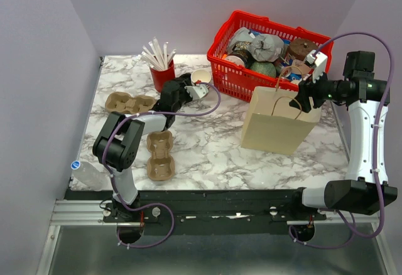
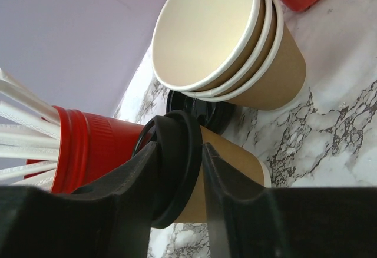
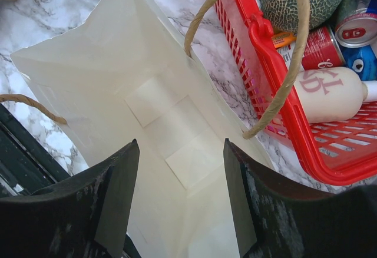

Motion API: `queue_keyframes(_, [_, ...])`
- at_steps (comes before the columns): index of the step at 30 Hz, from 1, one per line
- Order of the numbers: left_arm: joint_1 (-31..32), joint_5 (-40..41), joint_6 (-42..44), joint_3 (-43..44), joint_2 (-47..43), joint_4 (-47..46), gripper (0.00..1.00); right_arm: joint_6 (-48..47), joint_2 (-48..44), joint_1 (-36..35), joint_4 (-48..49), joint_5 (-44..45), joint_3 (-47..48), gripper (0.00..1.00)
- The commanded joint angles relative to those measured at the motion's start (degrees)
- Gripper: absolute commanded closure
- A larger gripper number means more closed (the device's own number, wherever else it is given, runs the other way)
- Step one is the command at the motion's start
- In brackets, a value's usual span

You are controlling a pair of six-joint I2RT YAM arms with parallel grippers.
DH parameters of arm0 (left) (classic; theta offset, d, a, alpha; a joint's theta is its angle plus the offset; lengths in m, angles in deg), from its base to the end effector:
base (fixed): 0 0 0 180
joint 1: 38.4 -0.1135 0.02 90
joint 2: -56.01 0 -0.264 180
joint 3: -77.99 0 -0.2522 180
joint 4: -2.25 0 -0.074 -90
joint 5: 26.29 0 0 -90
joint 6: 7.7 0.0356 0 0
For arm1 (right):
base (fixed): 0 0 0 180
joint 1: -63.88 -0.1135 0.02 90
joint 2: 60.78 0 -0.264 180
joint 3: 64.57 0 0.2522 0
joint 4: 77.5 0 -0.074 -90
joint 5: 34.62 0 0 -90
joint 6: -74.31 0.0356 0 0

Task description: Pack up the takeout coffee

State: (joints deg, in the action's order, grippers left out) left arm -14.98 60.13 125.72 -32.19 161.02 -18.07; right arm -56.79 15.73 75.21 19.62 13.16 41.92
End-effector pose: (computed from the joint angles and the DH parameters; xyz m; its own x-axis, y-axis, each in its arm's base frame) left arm 0.3665 -0.1612 0.1950 0.1397 0.6871 -0.7130 0.4902 0.5777 0.6527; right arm 0.2375 -0.0232 0.4162 -0.4237 -0.4116 -0.8069 -0.7040 0.7102 0.0073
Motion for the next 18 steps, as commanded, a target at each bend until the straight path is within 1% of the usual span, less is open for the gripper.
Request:
queue_keyframes(1, [0.8,2.0,-1.3,-1.5,-1.3,-1.7,0.43,0.4,0.4,0.2,-0.8,-0.2,0.9,0.32])
queue_keyframes(2, [1.0,2.1,-1.8,-1.5,-1.6,-1.1,0.36,0.3,0.3,0.2,-0.6,-0.3,0.8,0.32])
queue_keyframes(4, [1.4,2.2,-2.5,-1.2,-2.4,1.5,0.3,0.2,0.2,0.3,-0.5,-0.6,0.5,0.32])
queue_keyframes(5, [1.5,2.3,-2.7,-1.3,-2.8,2.1,0.26,0.3,0.1,0.2,-0.6,-0.7,0.5,0.32])
queue_keyframes(8, [2.2,2.6,-4.0,-2.0,-4.4,3.8,0.21,-0.3,0.0,0.3,-0.5,-1.1,0.4,0.31])
queue_keyframes(11, [2.4,1.7,-5.4,-1.9,-6.6,6.7,0.18,-1.4,-0.2,0.3,-0.8,-1.2,0.9,0.31])
queue_keyframes(17, [2.4,-2.3,-12.9,2.0,-13.2,17.2,0.12,-2.9,-0.4,0.2,0.7,-0.7,0.3,0.3])
queue_keyframes(18, [2.5,-4.7,-14.1,3.8,-14.6,21.1,0.11,-3.5,-0.1,0.2,0.4,-0.8,1.0,0.3])
